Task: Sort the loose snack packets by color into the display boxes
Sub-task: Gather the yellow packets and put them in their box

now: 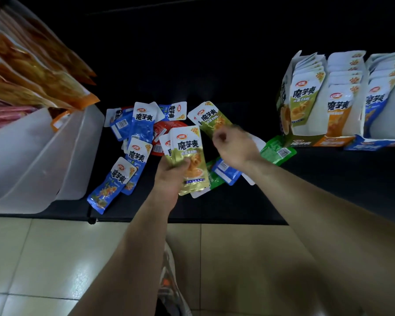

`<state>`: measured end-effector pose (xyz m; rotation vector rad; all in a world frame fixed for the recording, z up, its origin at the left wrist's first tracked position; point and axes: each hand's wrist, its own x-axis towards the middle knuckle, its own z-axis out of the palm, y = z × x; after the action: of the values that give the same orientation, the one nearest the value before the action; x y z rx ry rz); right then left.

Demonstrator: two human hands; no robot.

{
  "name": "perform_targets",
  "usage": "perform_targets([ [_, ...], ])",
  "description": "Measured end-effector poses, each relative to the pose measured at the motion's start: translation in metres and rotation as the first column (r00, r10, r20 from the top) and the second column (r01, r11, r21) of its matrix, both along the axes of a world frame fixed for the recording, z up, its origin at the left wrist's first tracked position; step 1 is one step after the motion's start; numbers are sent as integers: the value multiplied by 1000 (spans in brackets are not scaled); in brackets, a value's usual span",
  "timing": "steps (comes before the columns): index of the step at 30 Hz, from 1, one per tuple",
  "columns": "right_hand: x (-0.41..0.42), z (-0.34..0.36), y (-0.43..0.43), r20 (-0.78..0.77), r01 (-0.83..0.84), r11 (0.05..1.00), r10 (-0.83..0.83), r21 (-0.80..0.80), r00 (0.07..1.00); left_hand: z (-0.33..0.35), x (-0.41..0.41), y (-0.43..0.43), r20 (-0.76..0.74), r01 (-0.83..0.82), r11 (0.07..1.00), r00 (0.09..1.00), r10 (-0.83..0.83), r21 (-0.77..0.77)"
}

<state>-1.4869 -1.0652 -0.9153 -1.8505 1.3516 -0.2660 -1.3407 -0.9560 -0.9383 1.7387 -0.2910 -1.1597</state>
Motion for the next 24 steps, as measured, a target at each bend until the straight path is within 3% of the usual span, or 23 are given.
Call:
perform_targets([
  [2,7,-10,-11,-249,-59,958,-14,-282,968,-4,8,-3,75,-23,998,997,19,61],
  [3,12,-15,-14,-343,-97,944,-18,-316,939,-6,9,-3,97,-27,998,995,21,62],
  [7,22,-27,-23,-455,-34,972,-79,-234,887,-15,8,-1,108,-40,999,993,38,20],
  [13,5,-22,-29,-320,10,951,-114,-308,941,-19,7,0,131,-63,998,990,59,23],
  [16,-8,-14,-30,-201,90,981,-124,-169,972,-15,7,0,131,-92,995,988,85,47],
  [21,-24,-15,-26,-219,142,959,-197,-246,956,-9,3,-2,118,-113,992,987,105,62],
  [24,-36,-12,-22,-11,316,947,-317,-67,948,-4,-2,-4,96,-126,990,988,119,61],
])
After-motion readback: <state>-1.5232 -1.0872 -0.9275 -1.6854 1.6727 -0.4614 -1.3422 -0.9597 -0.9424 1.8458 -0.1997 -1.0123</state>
